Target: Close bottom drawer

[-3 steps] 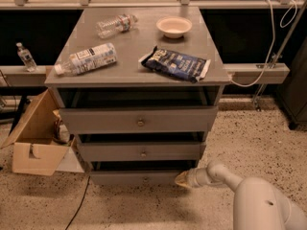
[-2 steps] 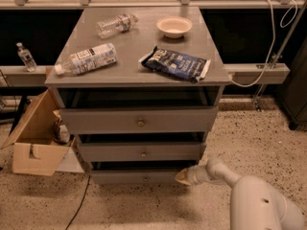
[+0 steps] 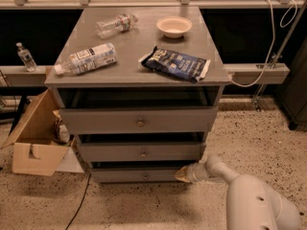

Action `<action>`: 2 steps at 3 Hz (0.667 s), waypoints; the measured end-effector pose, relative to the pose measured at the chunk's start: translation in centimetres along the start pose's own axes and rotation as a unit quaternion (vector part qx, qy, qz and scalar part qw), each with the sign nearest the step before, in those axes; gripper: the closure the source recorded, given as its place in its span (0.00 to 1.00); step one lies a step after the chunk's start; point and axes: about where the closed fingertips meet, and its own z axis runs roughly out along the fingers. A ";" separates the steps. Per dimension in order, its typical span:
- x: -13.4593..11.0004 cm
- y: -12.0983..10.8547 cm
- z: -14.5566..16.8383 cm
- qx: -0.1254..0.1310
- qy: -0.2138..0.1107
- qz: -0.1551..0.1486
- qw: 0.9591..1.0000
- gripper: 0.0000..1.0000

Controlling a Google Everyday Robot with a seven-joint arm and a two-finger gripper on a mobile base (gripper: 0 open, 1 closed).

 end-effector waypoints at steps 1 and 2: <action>0.0 0.1 0.0 0.000 0.000 0.001 1.000 1.00; -0.3 0.6 -1.6 -0.005 0.003 -0.006 1.000 1.00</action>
Offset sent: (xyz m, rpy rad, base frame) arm -0.0251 -0.0242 0.0447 -0.0265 0.0006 0.0419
